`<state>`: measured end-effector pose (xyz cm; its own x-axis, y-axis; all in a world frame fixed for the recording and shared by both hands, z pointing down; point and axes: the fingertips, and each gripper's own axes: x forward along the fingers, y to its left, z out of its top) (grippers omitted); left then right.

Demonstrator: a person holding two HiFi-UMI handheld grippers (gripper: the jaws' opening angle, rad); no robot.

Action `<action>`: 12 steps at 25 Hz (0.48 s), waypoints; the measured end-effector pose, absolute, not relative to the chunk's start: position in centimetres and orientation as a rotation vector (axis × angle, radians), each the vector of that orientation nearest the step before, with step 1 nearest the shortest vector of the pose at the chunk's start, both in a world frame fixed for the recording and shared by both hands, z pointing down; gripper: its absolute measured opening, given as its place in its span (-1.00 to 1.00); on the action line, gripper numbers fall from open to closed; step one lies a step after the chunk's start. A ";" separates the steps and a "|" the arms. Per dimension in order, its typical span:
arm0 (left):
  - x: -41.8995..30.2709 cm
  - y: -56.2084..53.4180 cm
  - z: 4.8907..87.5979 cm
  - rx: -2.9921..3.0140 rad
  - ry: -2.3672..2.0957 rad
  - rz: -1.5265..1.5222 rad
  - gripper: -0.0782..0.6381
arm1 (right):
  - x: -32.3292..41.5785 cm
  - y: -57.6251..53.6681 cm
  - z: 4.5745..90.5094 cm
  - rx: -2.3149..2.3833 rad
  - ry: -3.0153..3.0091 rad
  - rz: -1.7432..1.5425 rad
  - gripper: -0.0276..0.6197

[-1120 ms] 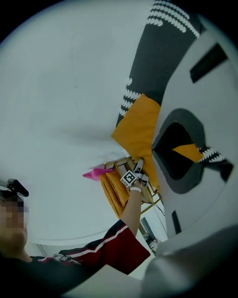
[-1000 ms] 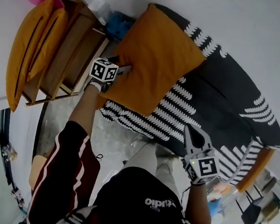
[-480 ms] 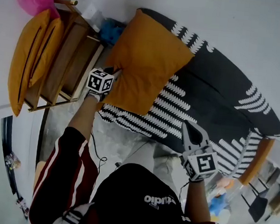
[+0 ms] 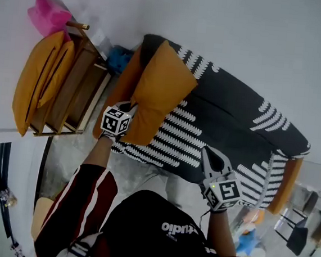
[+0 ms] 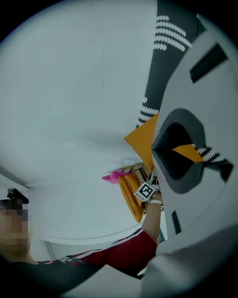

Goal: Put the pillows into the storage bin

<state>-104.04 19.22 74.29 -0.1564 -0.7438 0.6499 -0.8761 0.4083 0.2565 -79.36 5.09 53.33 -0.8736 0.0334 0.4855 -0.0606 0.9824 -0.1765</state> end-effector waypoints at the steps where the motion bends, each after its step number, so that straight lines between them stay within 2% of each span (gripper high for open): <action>1: -103.1 18.8 73.8 1.385 -1.936 0.249 -0.72 | -78.8 5.0 52.6 0.029 -2.632 0.247 -0.91; 12: -94.0 16.1 68.0 1.451 -1.935 0.389 -0.74 | -67.9 2.8 47.8 0.201 -2.745 0.238 -0.91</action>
